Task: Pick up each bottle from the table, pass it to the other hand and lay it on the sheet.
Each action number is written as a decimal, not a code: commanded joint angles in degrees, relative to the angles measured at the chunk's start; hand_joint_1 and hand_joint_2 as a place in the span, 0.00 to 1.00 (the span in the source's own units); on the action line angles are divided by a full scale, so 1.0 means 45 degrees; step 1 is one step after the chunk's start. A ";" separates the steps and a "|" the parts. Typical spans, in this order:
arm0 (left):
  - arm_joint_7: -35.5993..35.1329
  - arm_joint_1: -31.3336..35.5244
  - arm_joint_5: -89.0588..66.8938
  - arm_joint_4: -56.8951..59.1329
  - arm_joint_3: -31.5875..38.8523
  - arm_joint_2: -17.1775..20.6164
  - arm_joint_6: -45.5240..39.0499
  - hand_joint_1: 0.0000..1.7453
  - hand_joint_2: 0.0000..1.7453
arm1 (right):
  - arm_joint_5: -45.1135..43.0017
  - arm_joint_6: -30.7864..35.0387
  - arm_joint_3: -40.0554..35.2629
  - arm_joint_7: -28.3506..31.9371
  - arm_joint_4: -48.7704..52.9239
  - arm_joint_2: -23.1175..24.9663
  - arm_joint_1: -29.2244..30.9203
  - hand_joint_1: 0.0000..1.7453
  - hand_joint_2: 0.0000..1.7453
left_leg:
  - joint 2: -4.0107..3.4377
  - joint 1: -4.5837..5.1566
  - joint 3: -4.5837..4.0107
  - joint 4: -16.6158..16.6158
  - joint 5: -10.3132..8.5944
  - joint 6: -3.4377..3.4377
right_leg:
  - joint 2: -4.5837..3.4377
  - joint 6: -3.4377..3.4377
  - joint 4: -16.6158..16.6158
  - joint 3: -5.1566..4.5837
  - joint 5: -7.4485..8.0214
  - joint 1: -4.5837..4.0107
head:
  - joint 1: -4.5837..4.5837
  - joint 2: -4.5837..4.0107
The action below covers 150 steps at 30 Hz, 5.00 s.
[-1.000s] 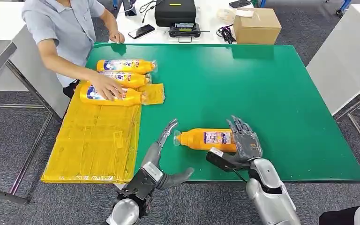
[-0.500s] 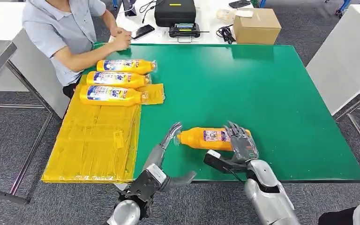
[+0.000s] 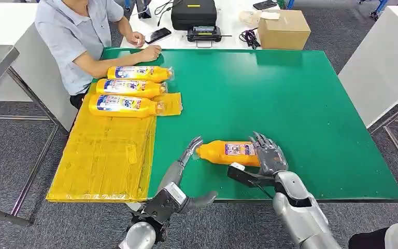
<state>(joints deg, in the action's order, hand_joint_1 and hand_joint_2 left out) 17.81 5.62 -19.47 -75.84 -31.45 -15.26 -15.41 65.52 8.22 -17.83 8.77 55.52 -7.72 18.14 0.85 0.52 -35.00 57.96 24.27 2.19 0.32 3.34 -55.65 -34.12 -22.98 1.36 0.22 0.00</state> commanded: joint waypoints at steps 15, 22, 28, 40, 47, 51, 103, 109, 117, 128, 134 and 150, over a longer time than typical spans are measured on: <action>-0.0032 0.0283 -0.0206 0.0441 -0.0171 0.0372 -0.0116 0.00 1.00 | -0.0197 -0.0848 -0.0780 -0.0664 -0.1661 -0.0218 0.1163 0.00 1.00 | -0.0025 -0.0011 0.0067 -0.0004 0.0014 -0.0024 | -0.0017 -0.0029 0.0008 0.0062 -0.0006 -0.0014 | 0.0000 0.0000; 0.0072 0.0543 -0.0146 0.0935 -0.0328 0.0294 -0.0019 0.00 1.00 | -0.1905 -0.1947 -0.0514 0.0464 -0.2214 -0.0459 0.1079 0.03 1.00 | -0.0001 -0.0017 0.0095 -0.0010 0.0012 -0.0029 | 0.0009 -0.0034 0.0019 0.0095 -0.0010 -0.0020 | 0.0000 0.0000; 0.0331 0.0801 0.0026 0.1285 -0.0416 0.0210 0.0005 0.00 1.00 | -0.3656 -0.2694 -0.0218 0.1440 -0.2448 -0.1080 0.0865 1.00 1.00 | 0.0006 -0.0016 0.0105 -0.0012 0.0008 -0.0024 | 0.0020 -0.0028 0.0023 0.0103 -0.0010 -0.0019 | 0.0000 0.0000; 0.0783 0.0957 0.0252 0.1597 -0.0479 0.0156 -0.0253 0.00 1.00 | -0.6052 -0.3093 0.0272 0.2776 -0.1337 -0.1191 0.0163 1.00 1.00 | 0.0018 -0.0016 0.0122 -0.0012 0.0007 -0.0021 | 0.0029 -0.0024 0.0027 0.0120 -0.0011 -0.0019 | 0.0004 0.0000; 0.0808 0.0917 0.0264 0.1552 -0.0494 0.0185 -0.0274 0.00 1.00 | -0.6245 -0.3045 0.0311 0.2741 -0.1039 -0.1070 0.0061 1.00 1.00 | -0.0018 -0.0022 0.0128 -0.0012 0.0016 -0.0033 | -0.0002 -0.0037 0.0027 0.0120 -0.0010 -0.0026 | 0.0000 0.0000; 0.0849 0.0865 0.0271 0.1493 -0.0456 0.0190 -0.0362 0.00 1.00 | -0.6657 -0.2985 0.0575 0.2898 -0.0864 -0.0922 -0.0024 1.00 1.00 | -0.0017 -0.0011 0.0111 -0.0008 0.0008 -0.0019 | -0.0002 -0.0021 0.0017 0.0098 -0.0004 -0.0014 | 0.0000 0.0000; 0.2501 0.0944 0.6576 0.1401 0.0544 -0.0266 0.2029 0.00 1.00 | -1.1368 -0.4990 0.0871 0.4809 0.4322 0.1922 -0.2018 1.00 1.00 | -0.0028 -0.0026 0.0058 -0.0006 0.0022 -0.0031 | -0.0020 -0.0034 0.0014 0.0053 -0.0010 -0.0026 | 0.0000 0.0000; 0.2272 0.1378 0.7551 0.1896 0.0502 -0.0415 0.2298 0.00 1.00 | -1.1211 -0.5249 0.0439 0.5099 0.3834 0.1947 -0.1406 1.00 1.00 | -0.0033 -0.0024 0.0058 -0.0001 0.0028 -0.0031 | -0.0027 -0.0034 0.0008 0.0054 -0.0014 -0.0024 | 0.0000 0.0000; 0.2328 0.2276 0.7870 0.3151 0.0396 -0.0604 0.2360 0.00 1.00 | -1.0861 -0.5373 -0.0962 0.5284 0.2523 0.1941 -0.0252 1.00 1.00 | -0.0046 -0.0024 0.0050 0.0000 0.0017 -0.0032 | -0.0039 -0.0036 0.0006 0.0041 -0.0001 -0.0024 | 0.0000 0.0000; 0.2473 0.2338 0.7963 0.3047 0.0364 -0.0606 0.2187 0.00 1.00 | -1.0963 -0.5093 -0.1524 0.5128 0.2100 0.2161 0.0014 1.00 1.00 | -0.0045 -0.0030 0.0055 0.0002 0.0026 -0.0034 | -0.0037 -0.0037 0.0003 0.0049 -0.0012 -0.0030 | 0.0000 0.0000; 0.2574 0.2274 0.7719 0.2870 0.0183 -0.0556 0.2093 0.00 1.00 | -1.1025 -0.4995 -0.1423 0.5073 0.1870 0.2173 0.0142 1.00 1.00 | -0.0024 -0.0018 0.0030 -0.0001 0.0012 -0.0025 | -0.0020 -0.0026 0.0000 0.0027 -0.0006 -0.0018 | 0.0005 0.0000; 0.2907 0.2472 0.7496 0.3113 0.0331 -0.0543 0.1762 1.00 1.00 | -1.1009 -0.4973 -0.1725 0.4907 0.1283 0.2337 0.0346 1.00 1.00 | -0.0032 -0.0031 0.0053 0.0005 0.0025 -0.0036 | -0.0024 -0.0040 0.0000 0.0051 -0.0015 -0.0031 | 0.0004 0.0000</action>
<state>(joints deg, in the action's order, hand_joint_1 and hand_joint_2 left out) 30.82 14.19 14.47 -65.20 -28.52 -18.27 -7.61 15.91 -14.05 -23.06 31.52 67.12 2.49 16.48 0.87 0.48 -35.01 57.95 24.26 2.17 0.33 3.34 -55.67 -34.12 -22.99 1.34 0.24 0.00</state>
